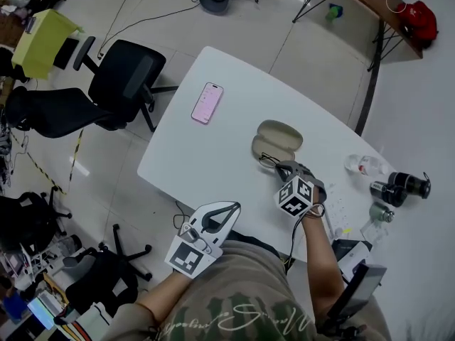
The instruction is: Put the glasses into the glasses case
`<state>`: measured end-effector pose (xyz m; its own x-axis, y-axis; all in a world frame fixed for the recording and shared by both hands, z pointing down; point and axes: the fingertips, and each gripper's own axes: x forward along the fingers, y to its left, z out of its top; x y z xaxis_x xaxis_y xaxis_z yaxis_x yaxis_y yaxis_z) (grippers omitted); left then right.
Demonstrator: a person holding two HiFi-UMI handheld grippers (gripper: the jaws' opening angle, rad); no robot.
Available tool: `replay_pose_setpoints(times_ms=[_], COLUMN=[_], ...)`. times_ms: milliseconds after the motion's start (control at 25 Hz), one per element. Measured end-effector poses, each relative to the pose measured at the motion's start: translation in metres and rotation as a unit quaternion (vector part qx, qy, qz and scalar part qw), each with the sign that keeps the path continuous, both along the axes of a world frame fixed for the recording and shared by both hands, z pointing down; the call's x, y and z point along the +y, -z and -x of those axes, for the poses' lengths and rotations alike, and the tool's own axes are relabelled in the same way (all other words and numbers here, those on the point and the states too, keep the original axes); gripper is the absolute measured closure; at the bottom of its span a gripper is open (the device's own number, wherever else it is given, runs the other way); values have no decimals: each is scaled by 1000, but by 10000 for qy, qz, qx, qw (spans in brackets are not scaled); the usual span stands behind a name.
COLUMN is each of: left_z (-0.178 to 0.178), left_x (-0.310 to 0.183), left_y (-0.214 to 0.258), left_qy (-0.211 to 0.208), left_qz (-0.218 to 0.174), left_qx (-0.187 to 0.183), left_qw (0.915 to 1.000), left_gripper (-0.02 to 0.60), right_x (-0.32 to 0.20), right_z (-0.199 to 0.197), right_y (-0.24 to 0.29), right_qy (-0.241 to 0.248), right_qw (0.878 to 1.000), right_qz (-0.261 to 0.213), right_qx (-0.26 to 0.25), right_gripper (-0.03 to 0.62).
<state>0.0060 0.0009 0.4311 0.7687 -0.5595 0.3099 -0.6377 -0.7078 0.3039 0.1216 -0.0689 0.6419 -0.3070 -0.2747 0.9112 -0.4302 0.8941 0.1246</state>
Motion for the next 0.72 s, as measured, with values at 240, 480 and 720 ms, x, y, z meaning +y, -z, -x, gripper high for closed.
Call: replay_pose_setpoints(times_ms=[240,480,720], left_z=[-8,-1,7], left_x=[13,12,-14], left_y=[-6,-20,-10], left_qy=[203,181,-142], left_qz=[46,240,-141], left_qx=[-115,26,124], left_qw=[9997,9995,9997], left_gripper=[574,574,574], right_x=[-2,-8,-15], right_z=[-8,-6,-1], right_y=[4,3,0], right_qy=[205,40,-53], right_qw=[9997,9999,9999], right_qz=[-148,-110,-50], right_qx=[-20,-45,125], right_gripper=[565,565,565])
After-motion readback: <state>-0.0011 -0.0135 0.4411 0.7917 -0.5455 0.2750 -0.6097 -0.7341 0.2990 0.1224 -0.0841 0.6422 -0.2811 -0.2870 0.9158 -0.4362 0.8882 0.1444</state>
